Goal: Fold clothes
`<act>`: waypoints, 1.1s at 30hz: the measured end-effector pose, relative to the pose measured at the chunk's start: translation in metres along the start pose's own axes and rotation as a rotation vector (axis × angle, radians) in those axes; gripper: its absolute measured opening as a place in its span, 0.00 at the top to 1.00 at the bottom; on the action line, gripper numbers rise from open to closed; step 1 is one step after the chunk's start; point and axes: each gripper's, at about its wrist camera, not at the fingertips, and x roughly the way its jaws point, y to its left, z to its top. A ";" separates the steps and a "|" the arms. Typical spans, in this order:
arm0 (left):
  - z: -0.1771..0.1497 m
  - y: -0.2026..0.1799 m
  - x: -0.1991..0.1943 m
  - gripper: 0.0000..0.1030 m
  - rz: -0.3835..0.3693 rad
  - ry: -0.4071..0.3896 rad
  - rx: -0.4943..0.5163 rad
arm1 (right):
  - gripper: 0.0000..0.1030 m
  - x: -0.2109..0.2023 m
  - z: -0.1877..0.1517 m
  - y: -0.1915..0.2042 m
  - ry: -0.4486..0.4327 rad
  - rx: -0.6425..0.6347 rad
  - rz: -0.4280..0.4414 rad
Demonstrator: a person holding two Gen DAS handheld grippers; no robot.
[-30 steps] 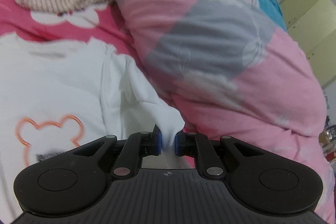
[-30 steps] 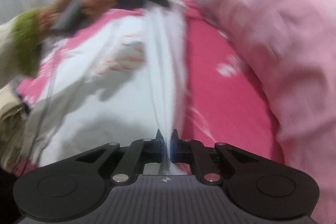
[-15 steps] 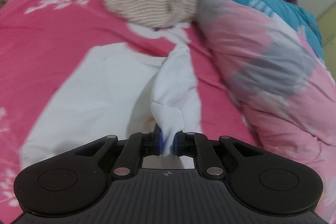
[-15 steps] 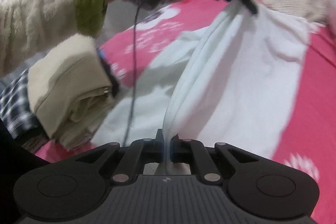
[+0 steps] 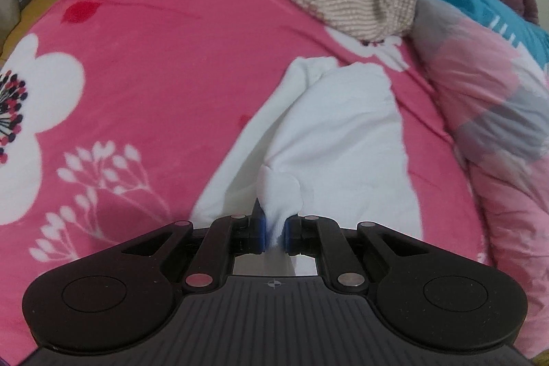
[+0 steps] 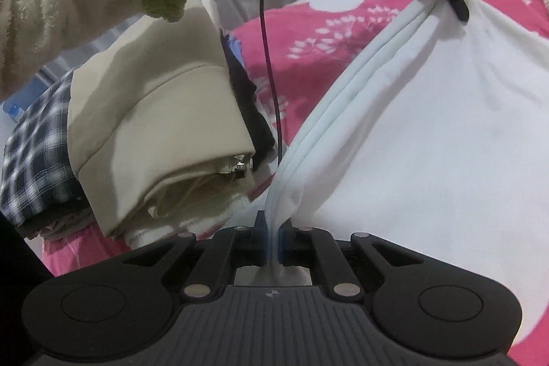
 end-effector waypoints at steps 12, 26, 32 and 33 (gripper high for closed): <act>-0.011 0.036 0.014 0.76 0.078 0.080 -0.047 | 0.89 0.046 0.006 -0.004 0.047 0.066 0.016; -0.082 -0.008 -0.233 0.66 -0.149 -0.188 -0.106 | 0.53 0.008 0.010 -0.019 -0.055 0.216 0.164; -0.119 -0.025 -0.329 0.65 -0.097 -0.333 -0.120 | 0.49 -0.055 -0.006 -0.025 -0.130 0.307 0.158; -0.125 -0.026 -0.342 0.65 -0.100 -0.354 -0.127 | 0.49 -0.063 -0.011 -0.023 -0.140 0.304 0.150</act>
